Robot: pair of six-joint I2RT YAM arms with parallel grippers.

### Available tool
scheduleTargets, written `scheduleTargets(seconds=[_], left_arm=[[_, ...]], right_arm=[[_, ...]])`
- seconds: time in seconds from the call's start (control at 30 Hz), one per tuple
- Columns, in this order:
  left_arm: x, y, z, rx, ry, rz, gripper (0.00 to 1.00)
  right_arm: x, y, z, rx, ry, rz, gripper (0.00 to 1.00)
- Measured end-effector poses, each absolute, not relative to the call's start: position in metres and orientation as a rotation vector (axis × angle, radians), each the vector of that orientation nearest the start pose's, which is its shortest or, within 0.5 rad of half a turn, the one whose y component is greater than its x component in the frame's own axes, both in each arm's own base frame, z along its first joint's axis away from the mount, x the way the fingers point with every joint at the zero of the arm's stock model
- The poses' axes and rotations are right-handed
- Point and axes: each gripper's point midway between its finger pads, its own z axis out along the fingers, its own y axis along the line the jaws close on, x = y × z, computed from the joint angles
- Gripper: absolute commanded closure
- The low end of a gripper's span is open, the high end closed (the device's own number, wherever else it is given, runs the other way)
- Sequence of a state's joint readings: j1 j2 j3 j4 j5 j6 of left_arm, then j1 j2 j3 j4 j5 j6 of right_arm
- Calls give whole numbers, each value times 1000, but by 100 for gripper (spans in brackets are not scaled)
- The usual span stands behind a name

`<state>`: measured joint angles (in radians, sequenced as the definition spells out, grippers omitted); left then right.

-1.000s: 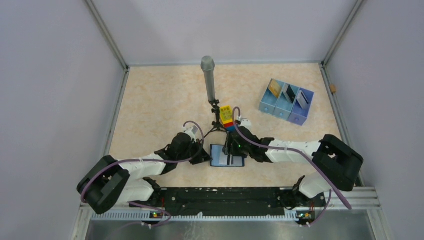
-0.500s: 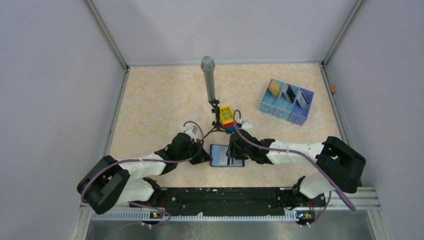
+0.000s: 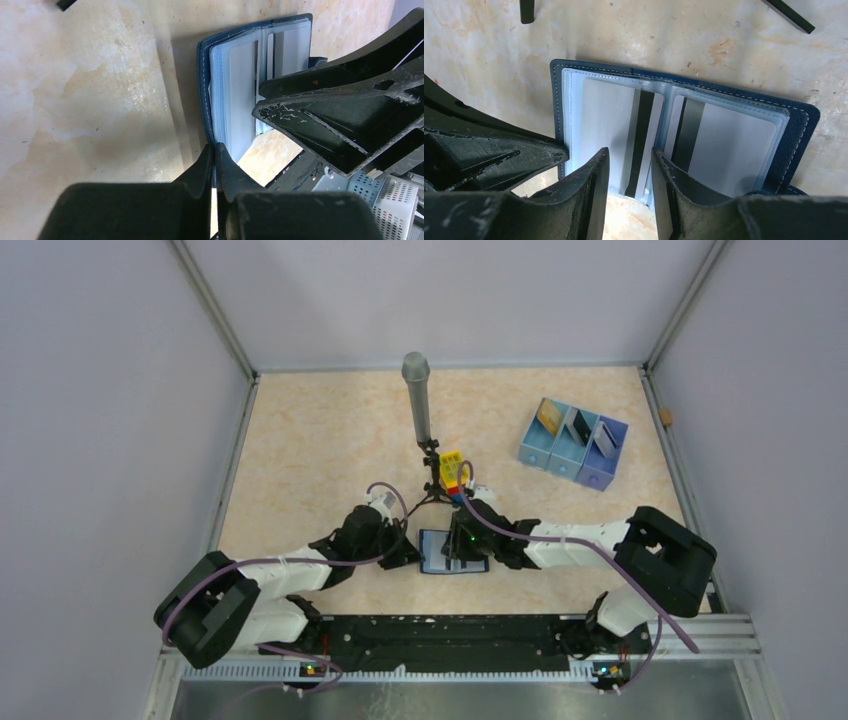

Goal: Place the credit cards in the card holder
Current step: Insert the credit card into the card holder.

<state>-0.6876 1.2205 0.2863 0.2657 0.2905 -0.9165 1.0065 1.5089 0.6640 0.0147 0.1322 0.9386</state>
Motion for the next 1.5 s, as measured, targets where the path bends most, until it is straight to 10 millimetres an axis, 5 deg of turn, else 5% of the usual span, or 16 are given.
scheduleTargets(seconds=[1.13, 1.3, 1.5], left_arm=[[169, -238, 31, -121, 2513, -1063, 100], [169, -237, 35, -117, 2502, -1067, 100], [173, -238, 65, -96, 2392, -1122, 100]], right_arm=[[185, 329, 38, -85, 2462, 785, 76], [186, 329, 38, -82, 2458, 788, 64], [182, 327, 48, -100, 2440, 778, 48]])
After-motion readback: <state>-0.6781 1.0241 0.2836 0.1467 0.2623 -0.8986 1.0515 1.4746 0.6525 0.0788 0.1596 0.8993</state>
